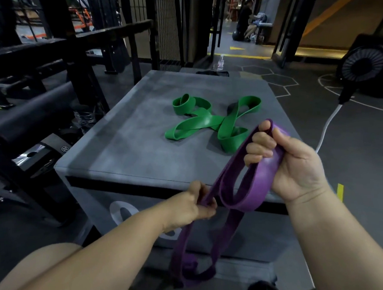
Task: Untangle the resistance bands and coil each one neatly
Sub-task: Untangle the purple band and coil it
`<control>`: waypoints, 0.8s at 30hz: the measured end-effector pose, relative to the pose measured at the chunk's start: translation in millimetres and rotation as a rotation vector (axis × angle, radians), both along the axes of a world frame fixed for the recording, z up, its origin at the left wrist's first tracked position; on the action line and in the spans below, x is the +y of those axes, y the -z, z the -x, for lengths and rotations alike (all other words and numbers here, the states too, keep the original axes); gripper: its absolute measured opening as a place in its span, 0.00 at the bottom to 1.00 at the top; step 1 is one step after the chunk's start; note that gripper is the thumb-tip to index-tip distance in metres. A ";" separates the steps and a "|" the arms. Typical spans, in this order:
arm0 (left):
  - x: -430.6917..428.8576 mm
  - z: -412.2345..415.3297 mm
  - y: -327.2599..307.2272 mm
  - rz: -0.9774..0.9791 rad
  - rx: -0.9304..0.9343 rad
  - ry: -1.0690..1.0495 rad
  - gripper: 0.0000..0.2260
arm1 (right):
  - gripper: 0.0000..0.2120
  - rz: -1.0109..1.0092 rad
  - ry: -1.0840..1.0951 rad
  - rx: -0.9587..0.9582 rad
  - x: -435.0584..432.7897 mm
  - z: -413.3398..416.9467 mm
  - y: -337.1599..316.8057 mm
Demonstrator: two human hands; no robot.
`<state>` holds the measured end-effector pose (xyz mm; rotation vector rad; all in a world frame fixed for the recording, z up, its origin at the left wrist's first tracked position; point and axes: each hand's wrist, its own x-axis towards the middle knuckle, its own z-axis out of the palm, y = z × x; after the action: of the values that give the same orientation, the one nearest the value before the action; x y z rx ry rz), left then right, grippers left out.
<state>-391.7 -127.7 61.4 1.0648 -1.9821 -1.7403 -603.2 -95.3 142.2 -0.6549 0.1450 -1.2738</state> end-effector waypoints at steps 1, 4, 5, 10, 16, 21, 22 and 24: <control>0.6 1.2 2.1 -0.017 0.006 -0.012 0.13 | 0.06 0.003 0.049 0.010 -0.5 0.6 -0.3; 4.3 3.7 7.8 -0.046 -0.023 -0.057 0.07 | 0.11 -0.003 0.222 0.045 -1.7 1.0 -0.7; 5.3 4.7 7.8 -0.069 -0.011 -0.076 0.04 | 0.10 -0.015 0.273 0.047 -1.5 -0.2 -1.5; 9.0 9.4 3.9 -0.124 -0.009 -0.092 0.06 | 0.09 -0.109 0.527 0.110 -2.3 -7.1 -5.0; 9.3 7.4 -1.0 -0.186 0.012 -0.012 0.11 | 0.10 -0.136 0.744 0.307 -4.2 -8.0 -0.9; 14.6 11.2 -7.4 0.009 0.063 -0.058 0.13 | 0.21 -0.114 0.780 0.564 -3.9 -17.1 6.3; 14.2 11.9 -9.7 0.009 0.116 -0.103 0.12 | 0.21 -0.101 0.771 0.608 -4.5 -20.2 9.8; 12.3 12.1 -12.8 0.017 0.196 -0.193 0.11 | 0.20 -0.067 0.748 0.711 -4.2 -28.0 17.8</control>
<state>-403.8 -115.5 74.2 1.0013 -1.7143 -1.6543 -575.2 -99.4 124.5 -1.0247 1.0949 -1.6748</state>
